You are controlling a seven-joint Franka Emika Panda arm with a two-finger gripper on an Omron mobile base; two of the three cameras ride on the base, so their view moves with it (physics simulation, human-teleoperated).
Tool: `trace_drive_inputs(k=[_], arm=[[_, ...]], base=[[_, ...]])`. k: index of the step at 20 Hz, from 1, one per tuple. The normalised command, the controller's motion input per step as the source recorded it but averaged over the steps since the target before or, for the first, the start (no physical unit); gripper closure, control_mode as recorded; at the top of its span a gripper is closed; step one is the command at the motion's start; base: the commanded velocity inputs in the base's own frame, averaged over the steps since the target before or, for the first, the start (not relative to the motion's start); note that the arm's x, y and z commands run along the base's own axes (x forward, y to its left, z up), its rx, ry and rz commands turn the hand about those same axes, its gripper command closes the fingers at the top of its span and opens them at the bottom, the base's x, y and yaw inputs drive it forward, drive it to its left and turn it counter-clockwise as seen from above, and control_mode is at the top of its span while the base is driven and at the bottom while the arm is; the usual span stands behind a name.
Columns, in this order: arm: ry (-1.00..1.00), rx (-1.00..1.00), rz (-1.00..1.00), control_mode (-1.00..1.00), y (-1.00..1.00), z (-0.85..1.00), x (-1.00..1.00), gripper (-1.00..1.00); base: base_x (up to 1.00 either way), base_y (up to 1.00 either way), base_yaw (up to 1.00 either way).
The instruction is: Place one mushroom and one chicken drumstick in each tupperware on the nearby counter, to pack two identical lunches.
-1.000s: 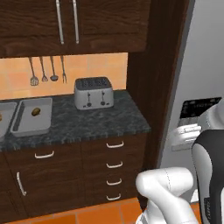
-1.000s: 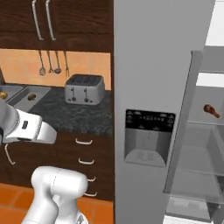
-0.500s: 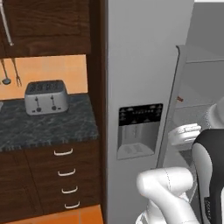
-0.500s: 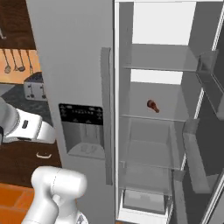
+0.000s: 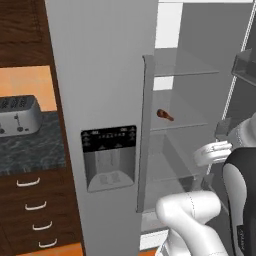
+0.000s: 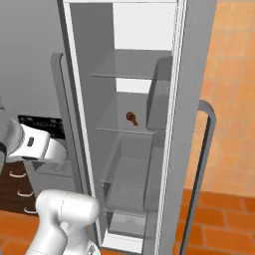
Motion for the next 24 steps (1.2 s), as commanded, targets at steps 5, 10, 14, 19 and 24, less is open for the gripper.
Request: trace_drive_inputs(k=[5,10,14,19,24], arm=[[0.00,0.00,0.00,1.00,0.00,0.00,0.00,-1.00],[0.00,0.00,0.00,1.00,0.00,0.00,0.00,-1.00],[0.00,0.01,0.00,-1.00,-0.08,0.00,0.17,-1.00],[0.02,0.00,0.05,-1.00,-0.33,-0.06,0.74,-1.00],[-0.01,0.00,0.06,-1.00,-0.25,-0.34,0.80,-1.00]], base=[[0.56,-0.33,-0.07],[0.75,-0.10,-0.05],[0.52,-0.20,0.00],[0.00,0.00,0.00],[0.00,0.00,0.00]])
